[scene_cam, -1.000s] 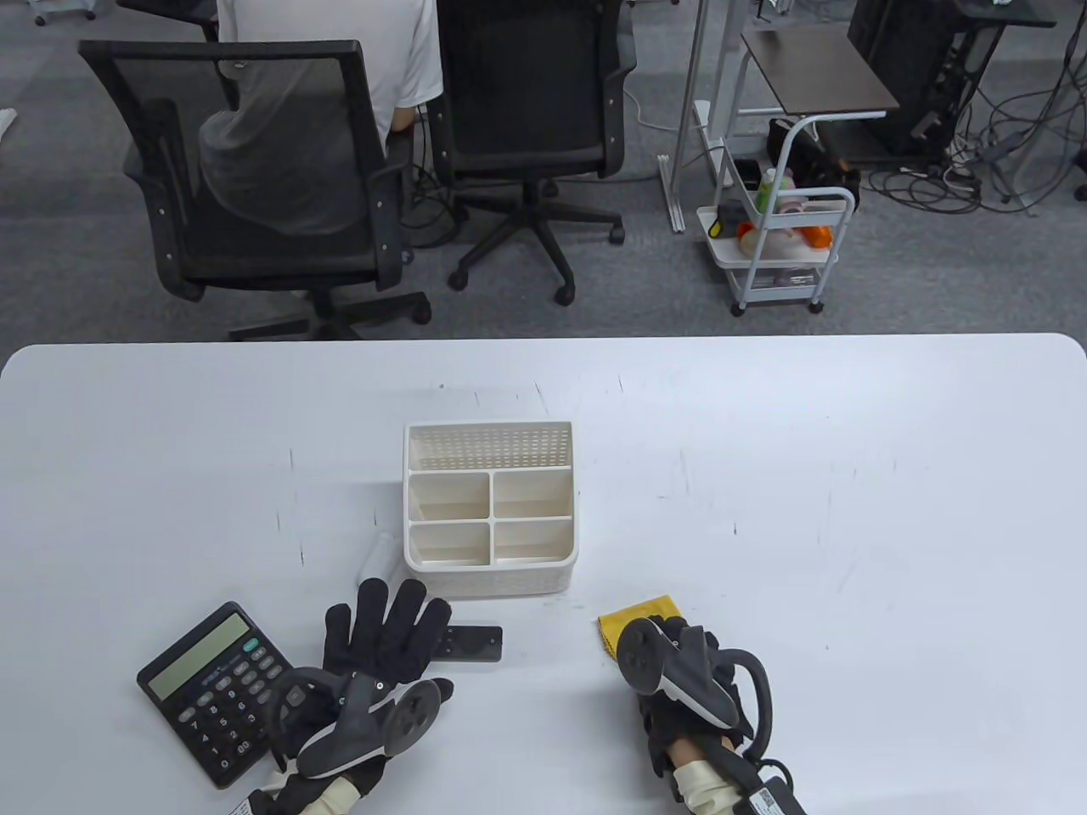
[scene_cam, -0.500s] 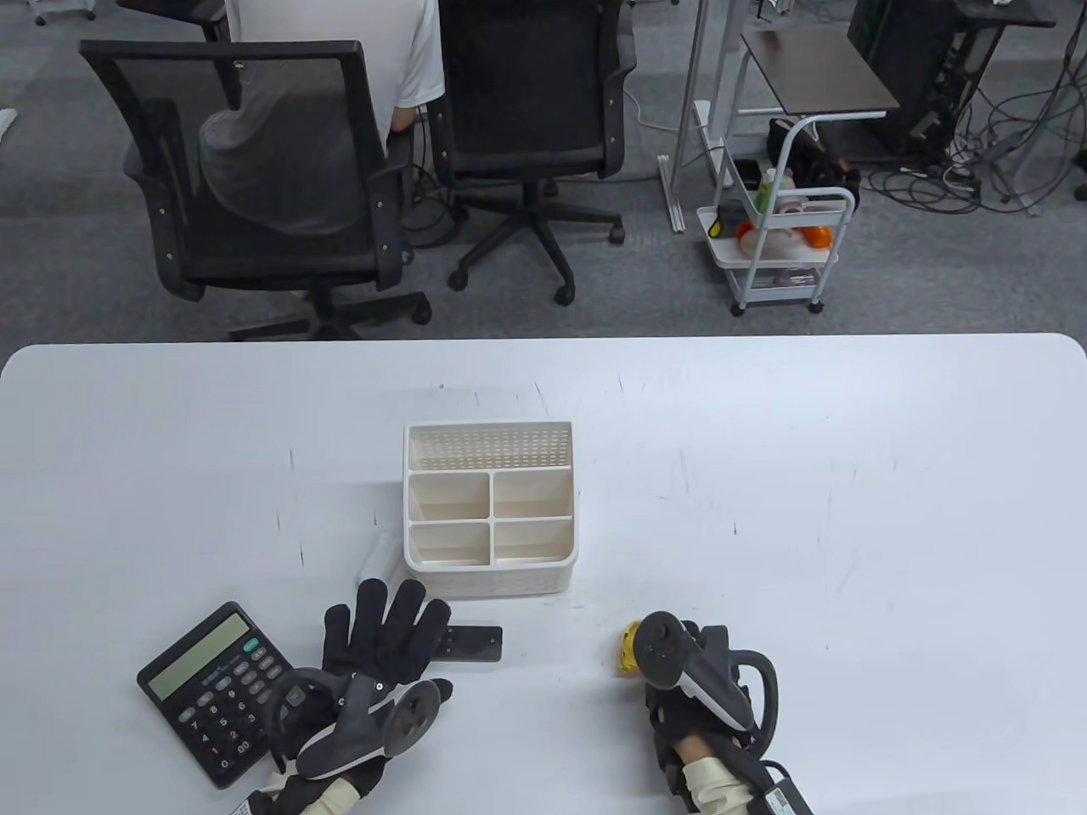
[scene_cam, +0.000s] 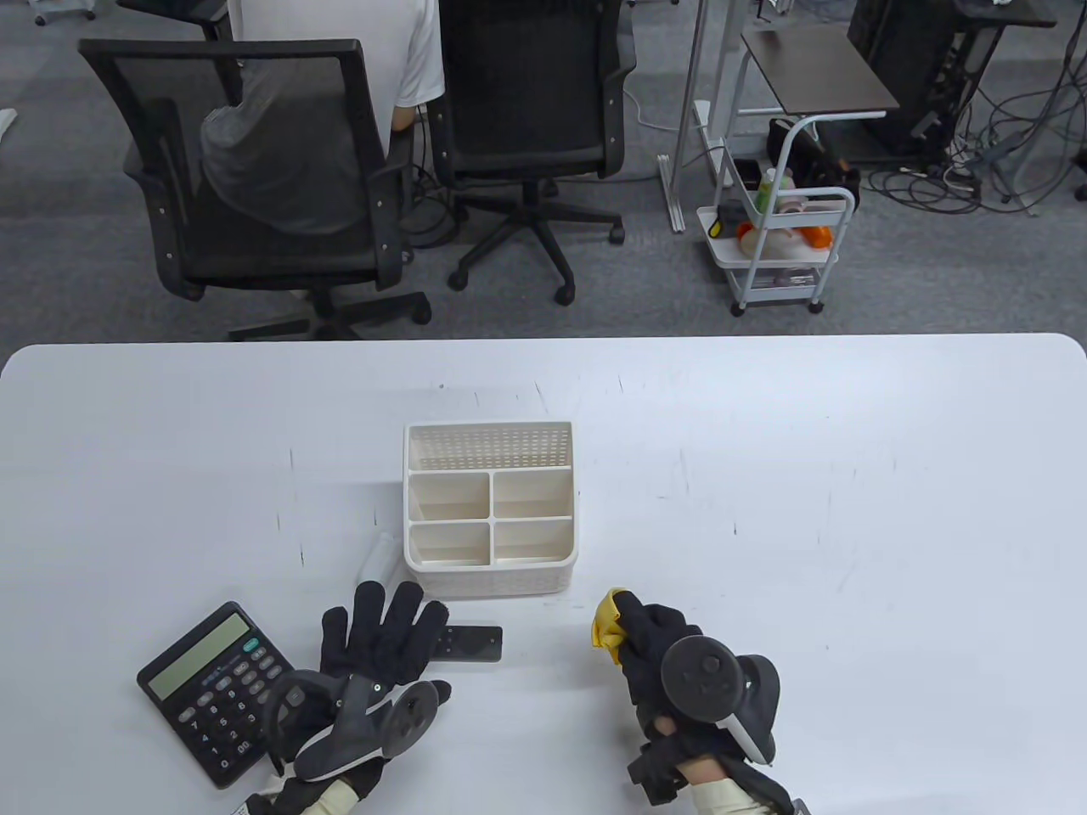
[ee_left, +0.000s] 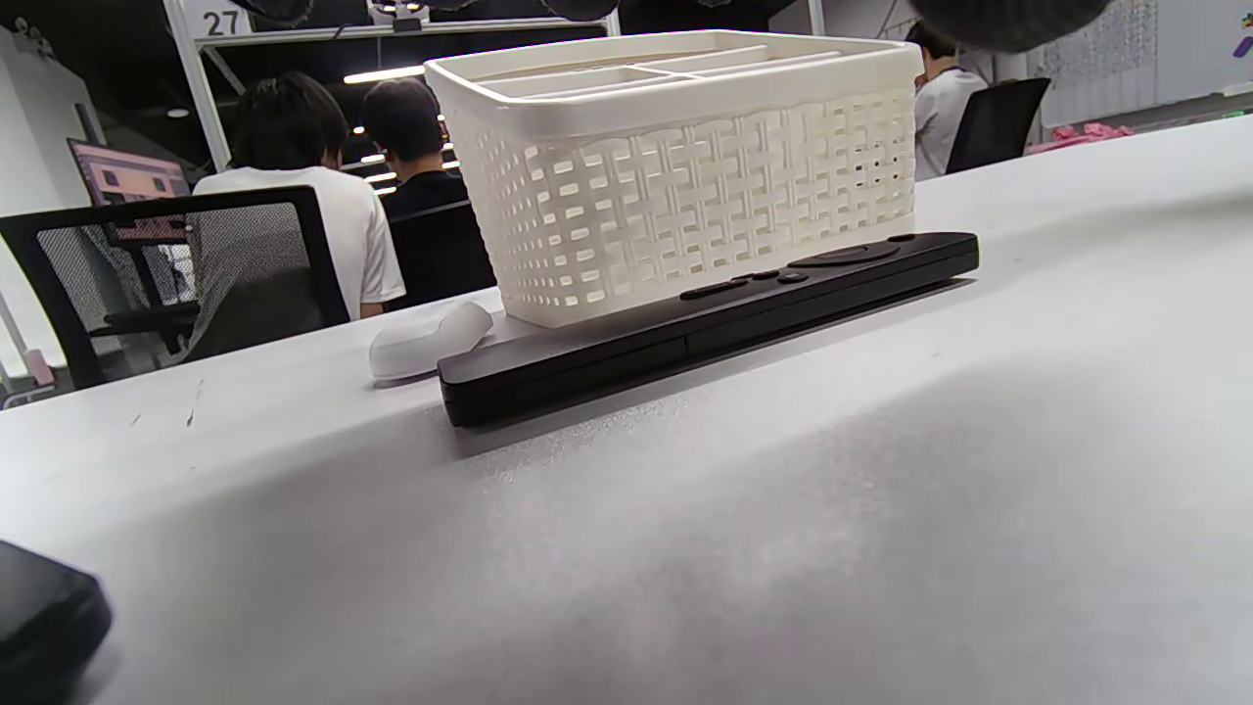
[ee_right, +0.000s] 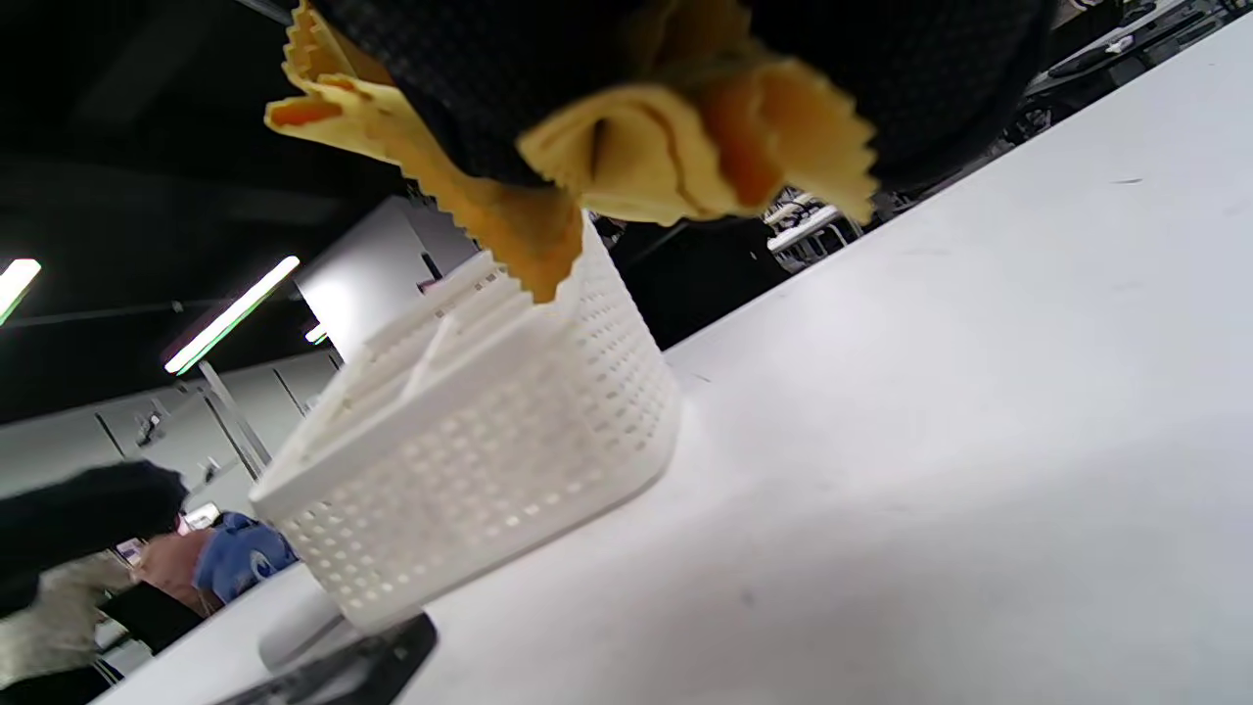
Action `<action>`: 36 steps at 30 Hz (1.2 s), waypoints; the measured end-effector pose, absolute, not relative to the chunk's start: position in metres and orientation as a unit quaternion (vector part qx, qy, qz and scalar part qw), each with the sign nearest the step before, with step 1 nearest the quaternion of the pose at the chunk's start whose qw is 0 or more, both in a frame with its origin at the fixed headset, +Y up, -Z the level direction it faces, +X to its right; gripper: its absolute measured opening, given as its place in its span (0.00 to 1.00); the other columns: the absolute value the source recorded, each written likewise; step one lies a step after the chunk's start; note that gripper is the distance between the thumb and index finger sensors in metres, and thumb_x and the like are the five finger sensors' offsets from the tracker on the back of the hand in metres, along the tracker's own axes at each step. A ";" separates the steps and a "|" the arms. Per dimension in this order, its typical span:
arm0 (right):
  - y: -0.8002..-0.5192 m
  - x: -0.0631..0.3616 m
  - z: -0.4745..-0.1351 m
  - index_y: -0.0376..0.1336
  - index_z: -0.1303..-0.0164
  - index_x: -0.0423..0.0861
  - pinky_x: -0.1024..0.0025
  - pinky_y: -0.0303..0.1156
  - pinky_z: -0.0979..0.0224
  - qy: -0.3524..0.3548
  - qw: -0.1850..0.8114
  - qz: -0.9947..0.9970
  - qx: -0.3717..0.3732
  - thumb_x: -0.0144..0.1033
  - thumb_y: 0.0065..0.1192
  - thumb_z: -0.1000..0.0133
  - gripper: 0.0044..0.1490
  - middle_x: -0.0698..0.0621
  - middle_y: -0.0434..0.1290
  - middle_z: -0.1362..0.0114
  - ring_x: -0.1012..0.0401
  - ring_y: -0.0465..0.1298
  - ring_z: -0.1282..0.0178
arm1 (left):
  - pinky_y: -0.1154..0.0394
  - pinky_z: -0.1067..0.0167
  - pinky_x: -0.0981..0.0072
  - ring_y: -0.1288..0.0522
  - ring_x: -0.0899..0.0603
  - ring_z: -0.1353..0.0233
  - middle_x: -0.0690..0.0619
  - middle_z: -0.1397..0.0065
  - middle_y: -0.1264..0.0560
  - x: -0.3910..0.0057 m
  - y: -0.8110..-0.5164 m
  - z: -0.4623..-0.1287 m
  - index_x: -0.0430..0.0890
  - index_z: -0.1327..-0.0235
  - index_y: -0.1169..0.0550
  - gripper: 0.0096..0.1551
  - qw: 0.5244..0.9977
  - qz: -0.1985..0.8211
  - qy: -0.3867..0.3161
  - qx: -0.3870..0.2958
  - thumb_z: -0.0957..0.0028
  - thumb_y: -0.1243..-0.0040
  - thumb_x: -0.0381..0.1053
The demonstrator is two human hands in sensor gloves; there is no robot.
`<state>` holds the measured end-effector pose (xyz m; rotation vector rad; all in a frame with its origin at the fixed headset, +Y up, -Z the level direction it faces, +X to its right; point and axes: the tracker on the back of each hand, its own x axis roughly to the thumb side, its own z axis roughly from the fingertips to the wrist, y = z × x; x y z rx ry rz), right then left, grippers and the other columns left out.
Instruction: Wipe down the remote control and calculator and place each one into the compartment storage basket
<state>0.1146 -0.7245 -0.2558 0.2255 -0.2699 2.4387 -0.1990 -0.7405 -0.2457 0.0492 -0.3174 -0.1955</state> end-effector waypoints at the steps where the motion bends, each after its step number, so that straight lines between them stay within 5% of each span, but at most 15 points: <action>1: -0.723 0.113 -0.254 0.64 0.26 0.40 0.47 0.72 0.41 -0.111 0.347 0.926 0.093 0.25 0.65 0.44 0.32 0.41 0.70 0.32 0.46 0.73 0.42 | 0.45 0.26 0.28 0.52 0.28 0.15 0.49 0.11 0.52 -0.199 -0.741 -0.246 0.58 0.18 0.51 0.47 0.983 -0.096 -0.157 0.024 0.48 0.51 0.70; 17: -0.716 0.106 -0.244 0.64 0.26 0.40 0.47 0.73 0.41 -0.131 0.408 0.894 0.129 0.26 0.65 0.44 0.32 0.42 0.70 0.32 0.47 0.74 0.42 | 0.42 0.26 0.29 0.50 0.28 0.15 0.49 0.11 0.51 -0.203 -0.708 -0.263 0.59 0.18 0.50 0.46 0.987 -0.070 -0.140 0.028 0.48 0.51 0.70; 25: -0.716 0.104 -0.243 0.65 0.27 0.40 0.47 0.73 0.41 -0.120 0.411 0.893 0.138 0.26 0.65 0.44 0.32 0.42 0.71 0.32 0.47 0.74 0.42 | 0.33 0.29 0.36 0.36 0.31 0.18 0.47 0.13 0.46 -0.227 -0.688 -0.293 0.56 0.18 0.48 0.45 0.995 -0.048 -0.085 -0.025 0.47 0.49 0.67; 36: -0.717 0.102 -0.243 0.65 0.27 0.40 0.47 0.73 0.41 -0.112 0.412 0.892 0.145 0.26 0.66 0.44 0.32 0.42 0.71 0.32 0.46 0.74 0.42 | 0.27 0.32 0.45 0.26 0.38 0.26 0.45 0.18 0.36 -0.256 -0.714 -0.345 0.50 0.20 0.42 0.45 0.993 -0.032 0.020 -0.111 0.48 0.40 0.61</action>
